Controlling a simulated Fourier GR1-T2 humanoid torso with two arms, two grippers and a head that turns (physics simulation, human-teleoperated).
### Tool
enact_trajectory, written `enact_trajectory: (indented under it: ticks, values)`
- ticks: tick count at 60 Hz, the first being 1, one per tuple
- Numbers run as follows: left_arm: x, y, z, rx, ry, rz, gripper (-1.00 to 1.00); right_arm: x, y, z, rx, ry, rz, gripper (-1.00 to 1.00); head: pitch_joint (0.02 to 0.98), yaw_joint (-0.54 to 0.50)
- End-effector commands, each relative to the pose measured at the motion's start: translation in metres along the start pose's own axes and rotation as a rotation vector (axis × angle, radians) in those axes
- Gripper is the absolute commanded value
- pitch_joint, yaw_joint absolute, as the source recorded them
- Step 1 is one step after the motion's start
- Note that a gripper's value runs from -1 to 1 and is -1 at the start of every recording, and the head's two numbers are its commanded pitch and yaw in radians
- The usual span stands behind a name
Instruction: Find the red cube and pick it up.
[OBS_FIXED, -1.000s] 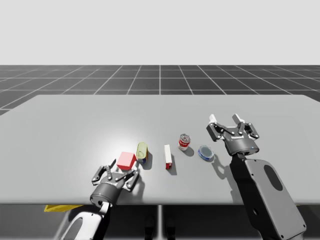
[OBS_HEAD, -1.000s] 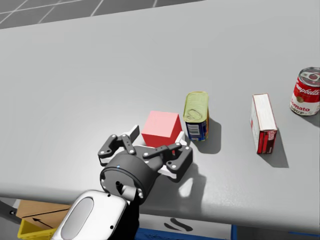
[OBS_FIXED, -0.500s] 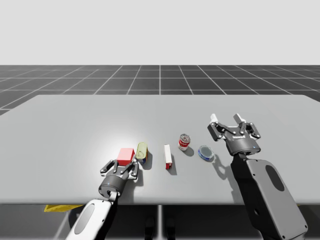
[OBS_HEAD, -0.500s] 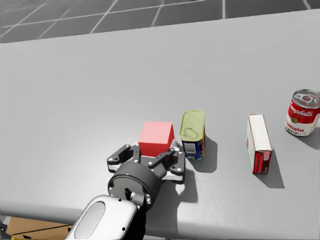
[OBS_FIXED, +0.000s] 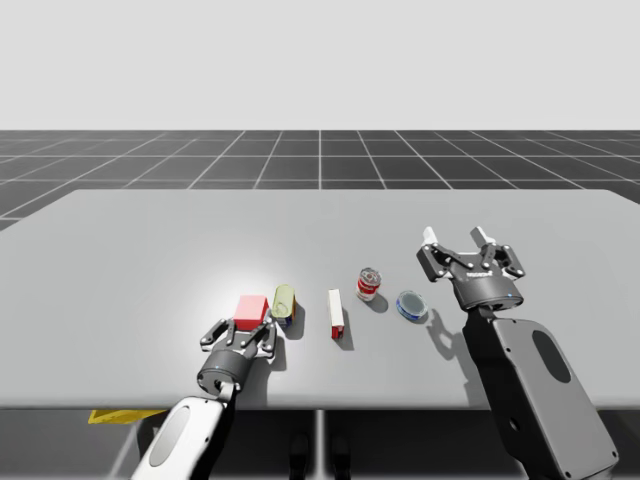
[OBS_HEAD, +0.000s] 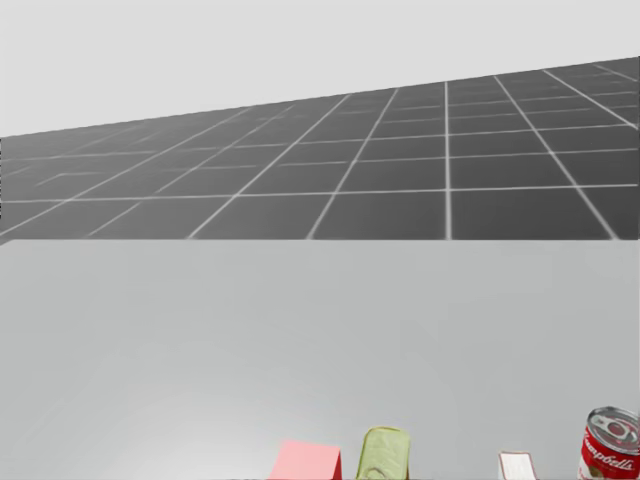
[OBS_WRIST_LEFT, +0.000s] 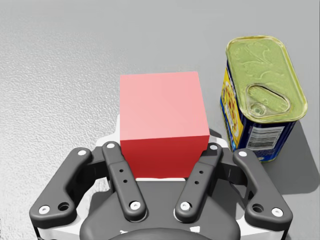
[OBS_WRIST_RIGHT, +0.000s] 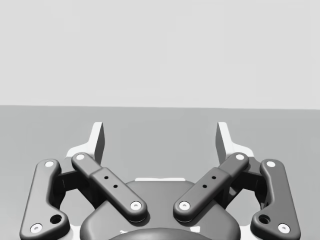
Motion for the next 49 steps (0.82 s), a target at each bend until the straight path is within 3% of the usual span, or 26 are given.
enact_trajectory:
  ticks: [1, 13, 25, 38, 49]
  values:
    - [-0.014, 0.000, 0.004, -0.112, 0.072, -0.023, 1.00, 0.000, -0.001, 0.000, -0.012, -0.005, 0.024, -1.00, 0.426, 0.27]
    - [0.042, 0.011, 0.021, -0.131, -0.025, -0.067, 1.00, 0.000, -0.001, 0.000, -0.014, -0.002, 0.027, -1.00, 0.415, 0.27]
    - [0.085, 0.016, 0.036, -0.133, -0.106, -0.156, 1.00, 0.001, 0.000, 0.000, -0.013, -0.006, 0.027, -1.00, 0.408, 0.28]
    - [0.134, 0.028, 0.047, -0.100, -0.214, -0.181, 1.00, 0.000, -0.001, 0.000, -0.008, -0.005, 0.023, -1.00, 0.406, 0.28]
    - [0.178, 0.034, 0.054, -0.063, -0.311, -0.229, 1.00, -0.001, 0.000, -0.001, -0.004, 0.000, 0.015, -1.00, 0.403, 0.28]
